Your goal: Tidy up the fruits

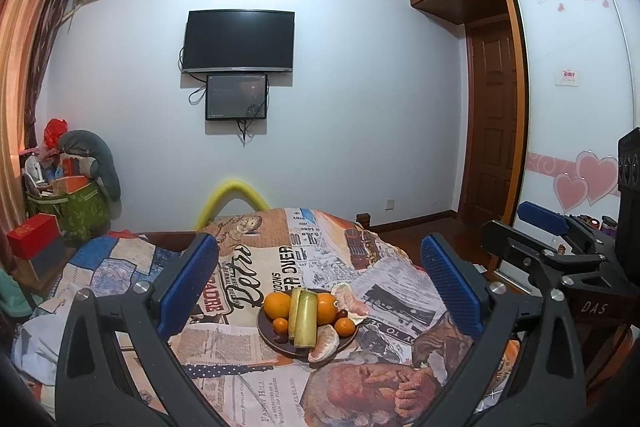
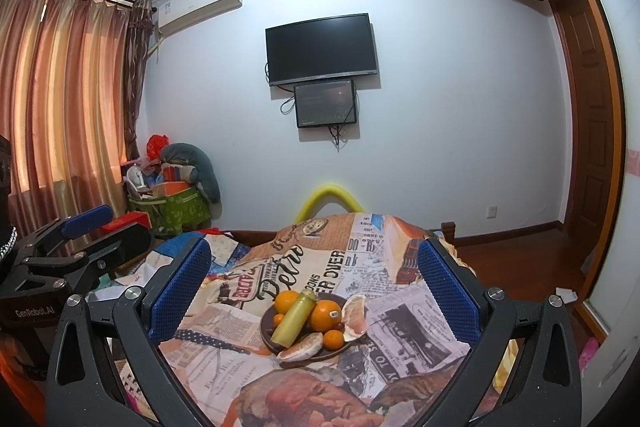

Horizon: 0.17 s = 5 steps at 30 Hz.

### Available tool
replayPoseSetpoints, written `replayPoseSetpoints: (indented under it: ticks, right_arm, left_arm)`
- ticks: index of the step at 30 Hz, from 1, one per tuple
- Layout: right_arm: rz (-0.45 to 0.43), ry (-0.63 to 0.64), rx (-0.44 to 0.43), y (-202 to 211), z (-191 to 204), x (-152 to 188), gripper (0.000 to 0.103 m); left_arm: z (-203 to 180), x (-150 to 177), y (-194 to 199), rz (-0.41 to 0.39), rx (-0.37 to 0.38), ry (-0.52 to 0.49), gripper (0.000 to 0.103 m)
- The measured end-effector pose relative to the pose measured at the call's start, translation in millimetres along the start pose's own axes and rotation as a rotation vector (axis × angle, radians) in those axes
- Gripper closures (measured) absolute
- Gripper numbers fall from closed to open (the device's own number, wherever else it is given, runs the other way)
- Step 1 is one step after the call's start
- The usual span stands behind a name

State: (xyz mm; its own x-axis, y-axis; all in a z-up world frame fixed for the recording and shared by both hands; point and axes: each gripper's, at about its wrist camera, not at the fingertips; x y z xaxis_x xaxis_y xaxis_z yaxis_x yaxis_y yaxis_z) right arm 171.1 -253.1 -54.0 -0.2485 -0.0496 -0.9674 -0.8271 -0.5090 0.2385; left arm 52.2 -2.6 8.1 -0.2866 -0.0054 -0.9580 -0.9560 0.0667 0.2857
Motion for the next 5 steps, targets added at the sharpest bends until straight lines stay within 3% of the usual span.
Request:
replayPoseSetpoints:
  ticks: [5]
  right_arm:
    - [0.0, 0.001, 0.002, -1.3, 0.2, 0.5, 0.0]
  left_arm:
    - [3.5, -0.8, -3.8, 0.003, -0.007, 0.007, 0.0]
Point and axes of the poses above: each gripper's, at about its wrist camera, not at the fingertips, and y roughly against the way its jaws point, z to its left, x to its underside, and after that the axes turned 5 degrees about z, right-handed
